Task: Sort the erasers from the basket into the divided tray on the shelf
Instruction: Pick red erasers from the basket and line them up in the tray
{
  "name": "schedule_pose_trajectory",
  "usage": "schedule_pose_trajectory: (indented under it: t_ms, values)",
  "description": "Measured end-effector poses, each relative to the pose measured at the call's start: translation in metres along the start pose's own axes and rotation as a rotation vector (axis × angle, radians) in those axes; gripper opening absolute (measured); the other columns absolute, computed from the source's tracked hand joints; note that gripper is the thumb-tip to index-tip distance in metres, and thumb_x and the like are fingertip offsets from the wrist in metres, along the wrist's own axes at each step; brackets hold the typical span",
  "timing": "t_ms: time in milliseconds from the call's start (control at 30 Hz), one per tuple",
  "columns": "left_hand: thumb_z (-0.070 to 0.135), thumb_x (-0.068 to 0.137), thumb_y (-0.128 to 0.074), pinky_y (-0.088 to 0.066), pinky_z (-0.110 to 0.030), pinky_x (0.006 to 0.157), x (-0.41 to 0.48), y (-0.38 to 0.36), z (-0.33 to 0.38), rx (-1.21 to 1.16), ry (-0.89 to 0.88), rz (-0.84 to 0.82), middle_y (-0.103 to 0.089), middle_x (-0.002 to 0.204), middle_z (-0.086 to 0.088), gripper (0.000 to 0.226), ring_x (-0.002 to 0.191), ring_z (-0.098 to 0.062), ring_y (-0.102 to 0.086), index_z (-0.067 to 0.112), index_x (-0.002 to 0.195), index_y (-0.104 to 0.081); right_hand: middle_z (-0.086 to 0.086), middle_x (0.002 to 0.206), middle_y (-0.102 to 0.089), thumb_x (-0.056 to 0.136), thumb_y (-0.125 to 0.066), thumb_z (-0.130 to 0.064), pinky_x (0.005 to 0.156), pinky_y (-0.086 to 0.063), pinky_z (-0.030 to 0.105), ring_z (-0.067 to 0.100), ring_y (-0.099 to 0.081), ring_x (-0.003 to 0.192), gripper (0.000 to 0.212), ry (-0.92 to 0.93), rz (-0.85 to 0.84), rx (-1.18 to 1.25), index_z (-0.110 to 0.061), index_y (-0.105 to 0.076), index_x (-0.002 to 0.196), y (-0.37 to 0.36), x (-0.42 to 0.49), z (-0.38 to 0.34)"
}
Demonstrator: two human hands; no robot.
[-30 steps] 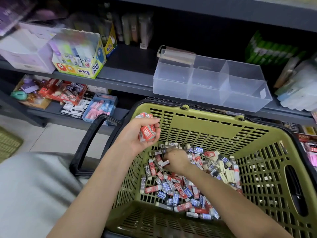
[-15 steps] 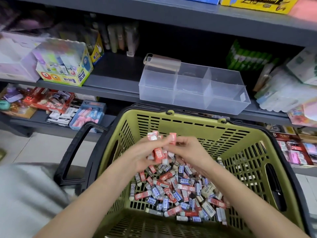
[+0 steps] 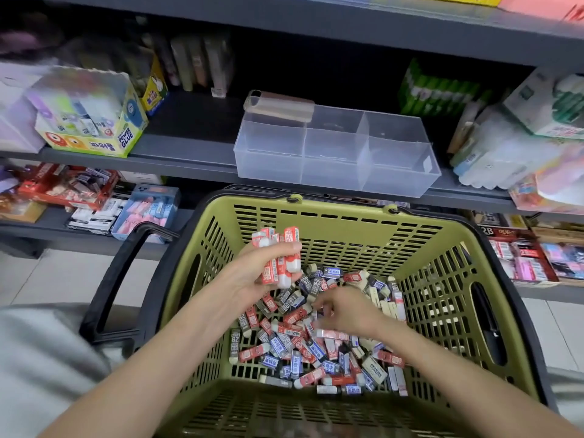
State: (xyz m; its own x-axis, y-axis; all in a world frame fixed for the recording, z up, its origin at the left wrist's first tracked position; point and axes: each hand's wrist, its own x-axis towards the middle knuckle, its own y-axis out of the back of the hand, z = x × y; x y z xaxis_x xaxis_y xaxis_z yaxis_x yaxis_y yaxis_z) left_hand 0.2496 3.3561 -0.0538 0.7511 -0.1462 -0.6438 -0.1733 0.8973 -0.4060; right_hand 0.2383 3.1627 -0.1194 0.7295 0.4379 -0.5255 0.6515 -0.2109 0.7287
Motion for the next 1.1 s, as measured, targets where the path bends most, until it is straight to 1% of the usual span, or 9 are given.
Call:
schedule_pose_trajectory:
  t_ms: [100,233,333,433,533,667,800,967,1100]
  values:
    - [0.009,0.051,-0.079,-0.055,-0.029,0.05,-0.001,0.0,0.003,-0.033,-0.044,-0.023,-0.069,0.059,-0.004,0.044,0.052,-0.015,-0.066,0.006,0.091,-0.06,-0.002,0.11,-0.064,0.08,-0.065,-0.049,0.086,-0.049,0.028,0.016,-0.058,0.101,0.047,-0.02,-0.018,-0.268,-0.02,-0.06,0.118,-0.039,0.011,0.012]
    - [0.008,0.055,-0.075,-0.054,-0.027,0.049,-0.002,0.001,0.007,-0.076,-0.077,-0.055,-0.066,0.06,-0.005,0.035,0.05,-0.014,-0.063,0.006,0.087,-0.06,-0.008,0.098,-0.063,0.077,-0.066,-0.055,0.062,-0.041,0.018,0.004,-0.055,0.078,0.049,-0.055,0.118,-0.091,-0.023,-0.062,0.114,-0.056,0.02,0.014]
    - [0.009,0.054,-0.076,-0.053,-0.026,0.048,-0.003,0.002,0.008,-0.084,-0.088,-0.067,-0.064,0.063,-0.007,0.033,0.05,-0.015,-0.063,0.005,0.083,-0.061,-0.011,0.082,-0.059,0.075,-0.071,-0.05,0.052,-0.035,0.016,0.004,-0.055,0.07,0.041,-0.107,0.094,0.082,-0.025,-0.065,0.107,-0.057,0.024,0.013]
    - [0.011,0.053,-0.075,-0.054,-0.027,0.048,-0.003,0.002,0.009,-0.098,-0.082,-0.052,-0.066,0.06,-0.005,0.033,0.05,-0.014,-0.064,0.005,0.083,-0.062,-0.009,0.084,-0.062,0.074,-0.074,-0.04,0.055,-0.041,0.019,0.006,-0.057,0.075,0.026,-0.116,0.068,0.19,-0.024,-0.066,0.092,-0.058,0.024,0.011]
    - [0.011,0.055,-0.075,-0.053,-0.026,0.048,-0.004,0.004,0.01,-0.128,-0.089,-0.068,-0.066,0.061,-0.005,0.033,0.051,-0.015,-0.063,0.007,0.084,-0.06,-0.01,0.091,-0.063,0.084,-0.067,-0.026,0.069,-0.05,0.02,0.007,-0.06,0.081,0.004,-0.017,0.131,0.047,-0.022,-0.066,0.084,-0.067,0.022,0.008]
    - [0.012,0.053,-0.076,-0.052,-0.025,0.047,-0.006,0.005,0.013,-0.158,-0.086,-0.067,-0.065,0.065,-0.006,0.038,0.052,-0.014,-0.064,0.007,0.086,-0.06,0.001,0.097,-0.066,0.088,-0.062,-0.025,0.073,-0.047,0.024,0.015,-0.06,0.085,0.022,-0.004,0.138,-0.031,-0.014,-0.059,0.107,-0.071,0.023,0.01]
    - [0.011,0.054,-0.075,-0.051,-0.024,0.046,-0.007,0.006,0.015,-0.186,-0.1,-0.054,-0.065,0.064,-0.005,0.036,0.051,-0.013,-0.064,0.008,0.087,-0.059,0.008,0.093,-0.068,0.088,-0.062,-0.027,0.076,-0.053,0.033,0.022,-0.064,0.086,0.023,-0.035,0.071,-0.087,-0.005,-0.064,0.097,-0.07,0.029,0.007]
    - [0.011,0.058,-0.074,-0.054,-0.025,0.049,-0.01,0.011,0.018,-0.2,-0.16,-0.053,-0.065,0.061,-0.003,0.033,0.051,-0.012,-0.064,0.009,0.087,-0.059,0.009,0.093,-0.07,0.092,-0.058,-0.024,0.077,-0.054,0.032,0.022,-0.066,0.082,0.022,-0.027,0.019,0.126,-0.005,-0.068,0.096,-0.041,0.016,0.005]
    - [0.01,0.058,-0.074,-0.053,-0.026,0.048,-0.014,0.018,0.031,-0.195,-0.32,-0.072,-0.062,0.061,-0.003,0.022,0.049,-0.012,-0.061,0.011,0.076,-0.062,0.003,0.081,-0.068,0.091,-0.061,-0.021,0.067,-0.05,0.029,0.009,-0.059,0.067,0.018,0.061,0.188,0.447,-0.005,-0.069,0.09,0.021,-0.011,-0.008]
